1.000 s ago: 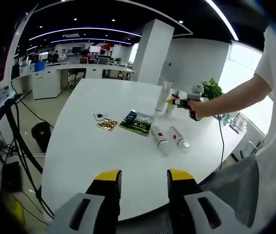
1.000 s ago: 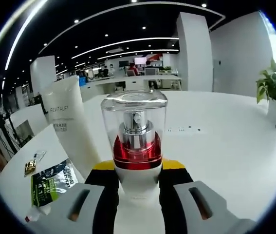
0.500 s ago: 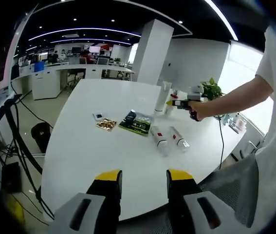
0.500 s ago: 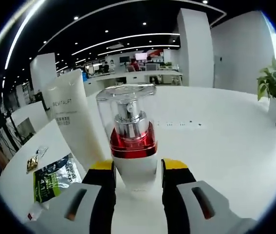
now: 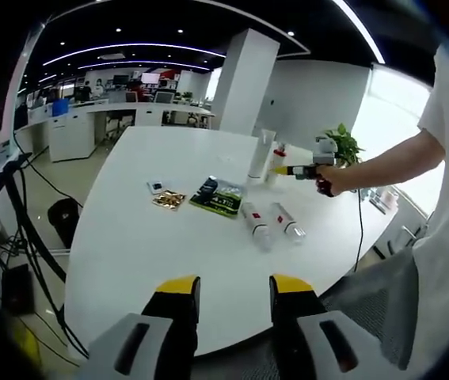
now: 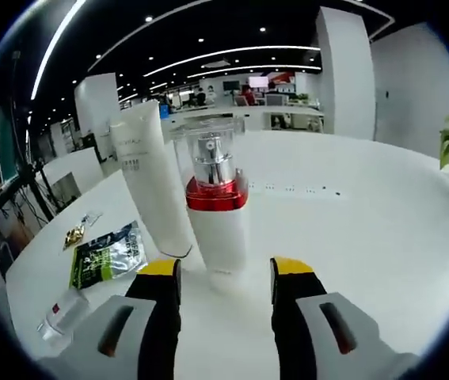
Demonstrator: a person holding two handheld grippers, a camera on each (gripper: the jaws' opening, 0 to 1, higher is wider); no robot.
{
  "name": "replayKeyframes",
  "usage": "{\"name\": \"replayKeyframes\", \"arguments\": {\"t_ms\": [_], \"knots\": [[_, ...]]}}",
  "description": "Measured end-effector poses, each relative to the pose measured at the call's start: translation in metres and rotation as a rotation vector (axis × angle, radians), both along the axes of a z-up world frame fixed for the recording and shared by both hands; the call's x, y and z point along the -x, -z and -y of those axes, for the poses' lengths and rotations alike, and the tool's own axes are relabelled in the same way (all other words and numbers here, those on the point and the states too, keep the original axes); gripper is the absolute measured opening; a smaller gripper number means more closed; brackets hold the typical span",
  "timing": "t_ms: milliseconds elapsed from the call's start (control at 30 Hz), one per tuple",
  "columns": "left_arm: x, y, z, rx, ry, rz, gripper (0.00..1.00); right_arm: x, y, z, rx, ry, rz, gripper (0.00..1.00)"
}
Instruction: Arrange the skincare products in the storage area until every visible bottle or jar stands upright without overlapping.
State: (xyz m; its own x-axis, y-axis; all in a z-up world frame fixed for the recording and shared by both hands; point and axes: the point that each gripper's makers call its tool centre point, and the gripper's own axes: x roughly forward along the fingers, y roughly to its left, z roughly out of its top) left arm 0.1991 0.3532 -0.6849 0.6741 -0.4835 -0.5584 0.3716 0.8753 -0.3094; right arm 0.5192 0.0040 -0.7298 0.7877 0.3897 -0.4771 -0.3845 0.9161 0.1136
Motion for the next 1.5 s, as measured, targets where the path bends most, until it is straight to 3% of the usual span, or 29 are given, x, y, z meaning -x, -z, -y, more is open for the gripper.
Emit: {"name": "replayKeyframes", "arguments": {"t_ms": [167,267,333,533,700,1100,1167,1500], "knots": [[0.002,0.0,0.006,0.003,0.031,-0.003,0.37,0.001,-0.012,0.001,0.002,-0.111,0.017,0.43],[0.001,-0.002,0.006,0.009,0.026,0.003,0.38,0.001,-0.02,-0.005,0.034,-0.215,0.031,0.42],[0.001,-0.003,0.005,0.013,0.016,0.002,0.38,0.001,-0.026,-0.011,0.016,-0.27,0.018,0.42],[0.001,-0.001,0.005,0.004,0.027,-0.002,0.37,-0.004,-0.029,-0.016,0.127,-0.42,0.011,0.42],[0.002,0.0,0.005,-0.002,0.032,-0.004,0.37,0.0,-0.041,-0.031,0.15,-0.526,0.011,0.41],[0.004,0.002,0.006,-0.011,0.046,-0.013,0.37,-0.01,-0.046,-0.036,0.156,-0.579,-0.019,0.35],[0.004,0.002,0.006,-0.011,0.045,-0.015,0.37,-0.012,-0.046,-0.035,0.157,-0.567,-0.014,0.31],[0.004,0.003,0.007,-0.015,0.048,-0.017,0.37,-0.012,-0.047,-0.042,0.134,-0.5,0.001,0.3]]}}
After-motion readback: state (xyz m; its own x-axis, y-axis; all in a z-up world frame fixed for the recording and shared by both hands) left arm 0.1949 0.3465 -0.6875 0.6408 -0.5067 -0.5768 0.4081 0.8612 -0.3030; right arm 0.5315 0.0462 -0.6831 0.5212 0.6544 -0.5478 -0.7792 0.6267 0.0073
